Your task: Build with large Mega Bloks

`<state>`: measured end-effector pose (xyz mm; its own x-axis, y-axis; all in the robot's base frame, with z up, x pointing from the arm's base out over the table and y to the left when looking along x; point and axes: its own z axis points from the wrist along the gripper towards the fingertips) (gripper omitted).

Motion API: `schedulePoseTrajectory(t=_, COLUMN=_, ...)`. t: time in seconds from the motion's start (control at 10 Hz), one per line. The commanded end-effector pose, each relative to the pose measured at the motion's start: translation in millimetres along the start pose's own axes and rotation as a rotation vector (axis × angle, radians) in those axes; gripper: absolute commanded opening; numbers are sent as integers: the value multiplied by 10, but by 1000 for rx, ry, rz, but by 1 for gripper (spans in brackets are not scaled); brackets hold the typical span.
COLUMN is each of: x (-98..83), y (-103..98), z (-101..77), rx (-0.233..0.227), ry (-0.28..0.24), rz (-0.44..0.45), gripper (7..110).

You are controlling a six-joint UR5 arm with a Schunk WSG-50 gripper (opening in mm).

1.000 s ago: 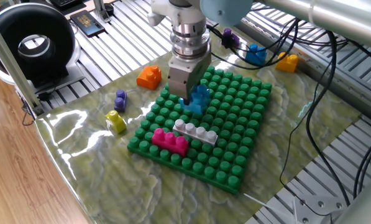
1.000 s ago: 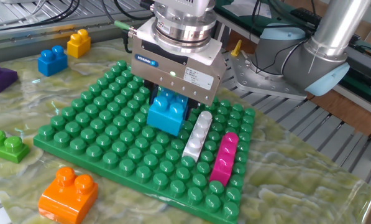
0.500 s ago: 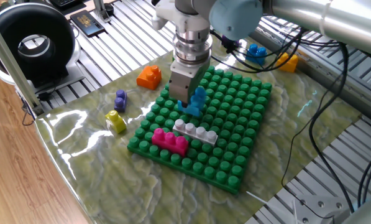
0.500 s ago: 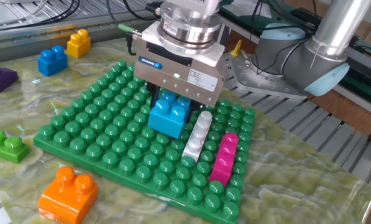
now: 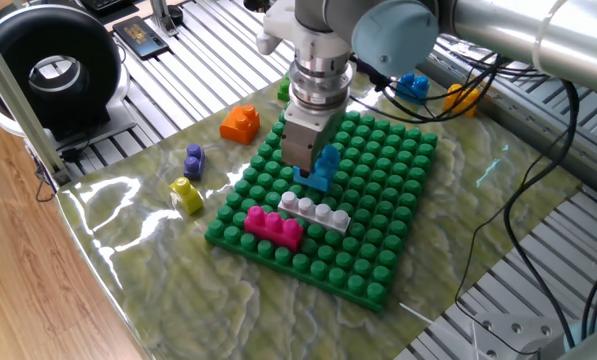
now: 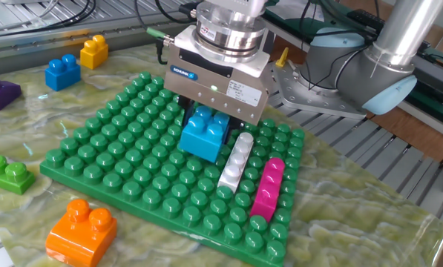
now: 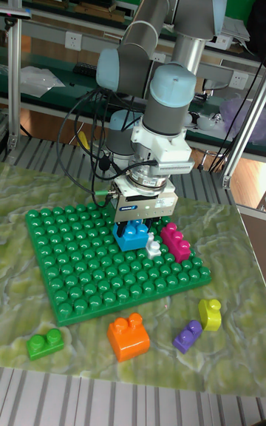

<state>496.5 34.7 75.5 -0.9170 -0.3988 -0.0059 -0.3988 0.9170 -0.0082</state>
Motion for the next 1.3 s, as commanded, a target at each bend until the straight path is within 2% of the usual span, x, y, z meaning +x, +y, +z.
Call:
schedulePoseTrajectory(t=0.0, x=-13, y=33, z=42, rx=-14, ry=-12, rz=17, gripper=7)
schedulePoseTrajectory(t=0.2, x=-24, y=57, z=68, rx=-20, ry=-13, rz=35, gripper=7)
schedulePoseTrajectory(t=0.4, x=46, y=8, z=64, rx=-12, ry=7, rz=46, gripper=7)
schedulePoseTrajectory(t=0.7, x=-27, y=8, z=137, rx=-38, ry=-27, rz=42, gripper=7)
schedulePoseTrajectory(t=1.2, x=-96, y=5, z=132, rx=-36, ry=-43, rz=36, gripper=7)
